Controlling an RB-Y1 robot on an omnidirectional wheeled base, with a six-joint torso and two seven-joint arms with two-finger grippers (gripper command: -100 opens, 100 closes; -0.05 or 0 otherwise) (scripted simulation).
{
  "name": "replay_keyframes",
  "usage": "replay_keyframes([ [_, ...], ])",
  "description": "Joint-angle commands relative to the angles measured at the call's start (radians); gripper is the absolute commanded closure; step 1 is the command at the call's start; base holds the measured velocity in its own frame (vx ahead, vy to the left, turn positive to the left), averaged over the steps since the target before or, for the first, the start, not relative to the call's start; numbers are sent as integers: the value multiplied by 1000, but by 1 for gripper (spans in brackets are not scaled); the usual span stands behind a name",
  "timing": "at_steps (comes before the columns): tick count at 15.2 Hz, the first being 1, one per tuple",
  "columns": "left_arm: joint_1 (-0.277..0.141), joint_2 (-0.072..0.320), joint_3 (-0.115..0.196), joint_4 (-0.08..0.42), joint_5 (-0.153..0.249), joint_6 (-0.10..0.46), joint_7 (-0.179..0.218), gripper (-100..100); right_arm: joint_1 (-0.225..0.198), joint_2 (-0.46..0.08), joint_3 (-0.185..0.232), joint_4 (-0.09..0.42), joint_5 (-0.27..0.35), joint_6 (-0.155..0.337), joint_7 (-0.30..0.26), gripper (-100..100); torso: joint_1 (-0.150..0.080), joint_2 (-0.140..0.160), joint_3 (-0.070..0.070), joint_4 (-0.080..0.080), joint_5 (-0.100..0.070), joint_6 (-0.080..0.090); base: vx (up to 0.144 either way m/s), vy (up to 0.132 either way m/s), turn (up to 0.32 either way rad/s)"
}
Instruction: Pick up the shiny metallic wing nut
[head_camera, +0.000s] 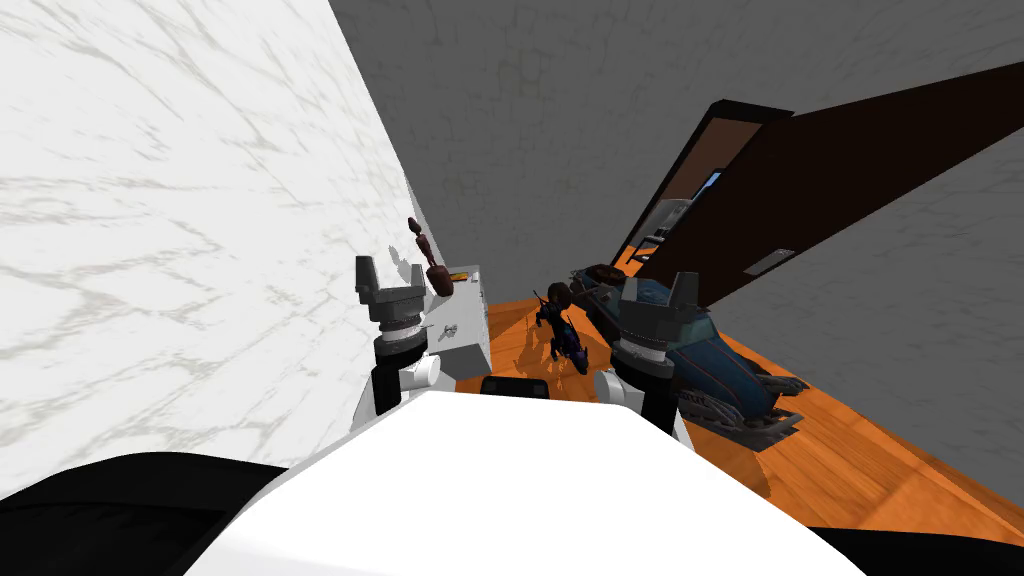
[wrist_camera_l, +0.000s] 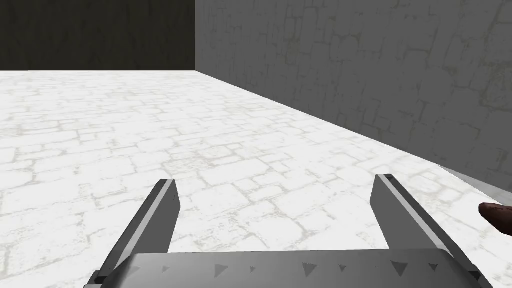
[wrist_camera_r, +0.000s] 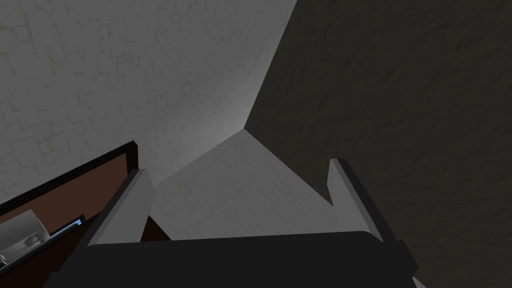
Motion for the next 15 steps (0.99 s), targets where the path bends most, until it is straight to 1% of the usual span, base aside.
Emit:
replay_keyframes([
  [1,4,30,4,3,6,14,-1,-100,0,0,0,0,0,0,0,0,0,0,0,0,0,0,3,-5,-27],
  [4,20,93,19,16,29,71,-5,-100,0,0,0,0,0,0,0,0,-1,-1,0,0,0,0,12,-19,-80],
  [5,20,93,19,16,29,71,-5,-100,0,0,0,0,0,0,0,0,-1,-1,0,0,0,0,14,-24,-53],
  [6,27,112,26,22,40,99,-8,-100,0,0,0,0,0,0,0,0,-1,-1,-1,0,0,0,14,-22,-43],
  [7,27,112,26,22,40,99,-8,-100,0,0,0,0,0,0,0,0,-1,-1,-1,0,0,0,15,-20,-41],
  [8,35,129,34,29,53,130,-10,-100,0,0,0,0,0,0,0,0,-1,-1,-1,0,0,0,17,-22,-83],
  [9,35,129,34,29,53,130,-10,-100,0,0,0,0,0,0,0,0,-1,-1,-1,0,0,0,17,-21,-59],
  [10,45,145,44,37,67,164,-13,-100,0,0,0,0,0,0,0,0,-1,-1,-1,0,0,0,20,-25,-73],
  [11,45,145,44,37,67,164,-13,-100,0,0,0,0,0,0,0,0,-1,-1,-1,0,0,0,19,-24,-63],
  [12,55,160,54,46,82,199,-16,-100,0,0,0,0,0,0,0,0,-2,-1,-1,0,0,0,19,-27,-95],
  [13,55,160,54,46,82,202,-16,-100,0,0,0,0,0,0,0,0,-2,-1,-1,0,0,0,21,-24,-73],
  [14,66,173,66,56,99,236,-20,-100,0,0,0,0,0,0,0,0,-2,-1,-1,0,0,0,29,-26,-88],
  [15,66,173,66,56,99,243,-20,-100,0,0,0,0,0,0,0,0,-2,-2,-1,0,0,0,30,-24,-73],
])
